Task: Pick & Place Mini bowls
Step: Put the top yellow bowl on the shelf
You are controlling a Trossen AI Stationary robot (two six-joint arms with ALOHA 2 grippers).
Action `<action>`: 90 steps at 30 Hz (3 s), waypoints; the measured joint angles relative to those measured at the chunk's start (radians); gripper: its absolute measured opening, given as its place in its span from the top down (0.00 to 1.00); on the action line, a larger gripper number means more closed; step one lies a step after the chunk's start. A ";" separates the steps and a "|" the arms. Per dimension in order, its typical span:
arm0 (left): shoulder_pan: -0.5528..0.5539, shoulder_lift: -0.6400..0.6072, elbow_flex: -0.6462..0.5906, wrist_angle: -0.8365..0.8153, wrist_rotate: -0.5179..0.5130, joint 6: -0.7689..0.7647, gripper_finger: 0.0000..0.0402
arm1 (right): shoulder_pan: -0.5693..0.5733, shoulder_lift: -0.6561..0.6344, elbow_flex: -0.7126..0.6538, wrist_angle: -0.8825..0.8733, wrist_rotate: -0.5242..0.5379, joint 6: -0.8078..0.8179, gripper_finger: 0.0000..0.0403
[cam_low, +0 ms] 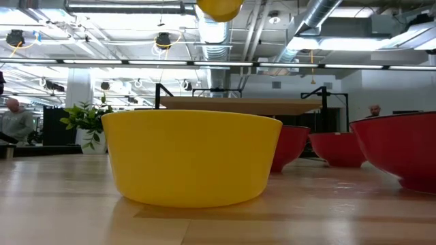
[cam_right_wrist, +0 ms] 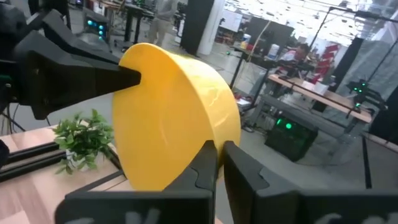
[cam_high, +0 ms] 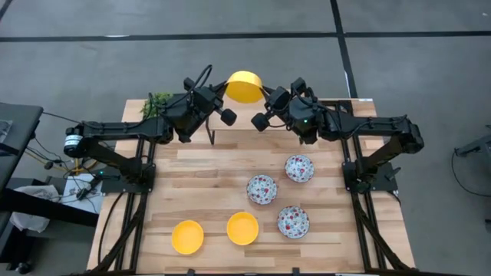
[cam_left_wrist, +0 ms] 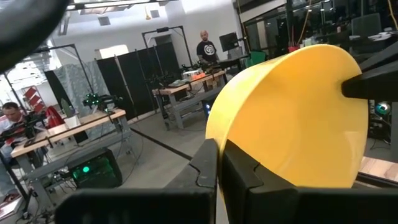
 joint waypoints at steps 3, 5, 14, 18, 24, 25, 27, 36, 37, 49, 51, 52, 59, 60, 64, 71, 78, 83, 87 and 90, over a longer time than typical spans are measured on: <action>0.000 0.000 0.000 0.000 0.013 0.000 0.98 | 0.000 0.000 0.000 -0.001 0.007 0.000 0.99; 0.000 0.000 0.000 0.000 0.025 -0.001 0.96 | -0.001 0.000 0.000 -0.006 0.010 0.000 0.99; -0.031 -0.009 0.000 0.000 0.040 0.002 0.79 | -0.002 0.000 0.000 -0.043 0.031 0.011 1.00; -0.042 -0.031 -0.001 0.000 0.037 0.035 0.69 | -0.020 0.000 0.000 -0.100 0.026 0.070 1.00; -0.046 -0.127 0.000 0.016 0.002 0.107 0.56 | -0.082 -0.001 -0.001 -0.237 -0.022 0.222 1.00; -0.046 -0.148 0.000 0.009 -0.009 0.107 0.54 | -0.102 -0.003 0.004 -0.275 -0.058 0.255 1.00; -0.050 -0.187 0.000 0.009 -0.032 0.094 0.52 | -0.155 -0.004 0.038 -0.371 -0.167 0.330 1.00; -0.176 -0.303 0.000 -0.043 -0.235 0.080 0.51 | -0.483 0.000 0.266 -0.797 -0.769 0.583 1.00; -0.195 -0.307 0.000 -0.064 -0.257 0.079 0.51 | -0.516 0.000 0.286 -0.832 -0.825 0.592 1.00; -0.404 -0.269 -0.002 -0.283 -0.165 0.085 0.51 | -0.739 0.016 0.373 -1.069 -1.049 0.602 1.00; -0.414 -0.270 -0.002 -0.282 -0.167 0.082 0.51 | -0.750 0.034 0.372 -1.093 -1.054 0.591 1.00; -0.418 -0.272 -0.002 -0.282 -0.166 0.081 0.51 | -0.750 0.043 0.372 -1.095 -1.069 0.586 1.00; -0.462 -0.279 -0.016 -0.298 -0.188 0.079 0.51 | -0.751 0.159 0.372 -1.106 -1.100 0.573 1.00; -0.467 -0.285 -0.032 -0.299 -0.188 0.079 0.51 | -0.753 0.179 0.372 -1.109 -1.101 0.565 1.00; -0.492 -0.322 -0.110 -0.302 -0.186 0.031 0.51 | -0.767 0.258 0.390 -1.133 -1.123 0.539 1.00; -0.493 -0.425 -0.241 -0.299 -0.137 -0.084 0.51 | -0.800 0.398 0.548 -1.261 -1.076 0.496 1.00; -0.493 -0.514 -0.336 -0.299 -0.079 -0.113 0.51 | -0.798 0.445 0.580 -1.292 -1.060 0.431 1.00; -0.493 -0.550 -0.361 -0.299 -0.073 -0.131 0.51 | -0.805 0.445 0.542 -1.331 -1.019 0.374 1.00; -0.493 -0.551 -0.362 -0.299 -0.073 -0.131 0.51 | -0.819 0.444 0.518 -1.296 -1.019 0.346 1.00; -0.493 -0.551 -0.362 -0.299 -0.073 -0.131 0.51 | -0.819 0.443 0.479 -1.267 -1.019 0.326 1.00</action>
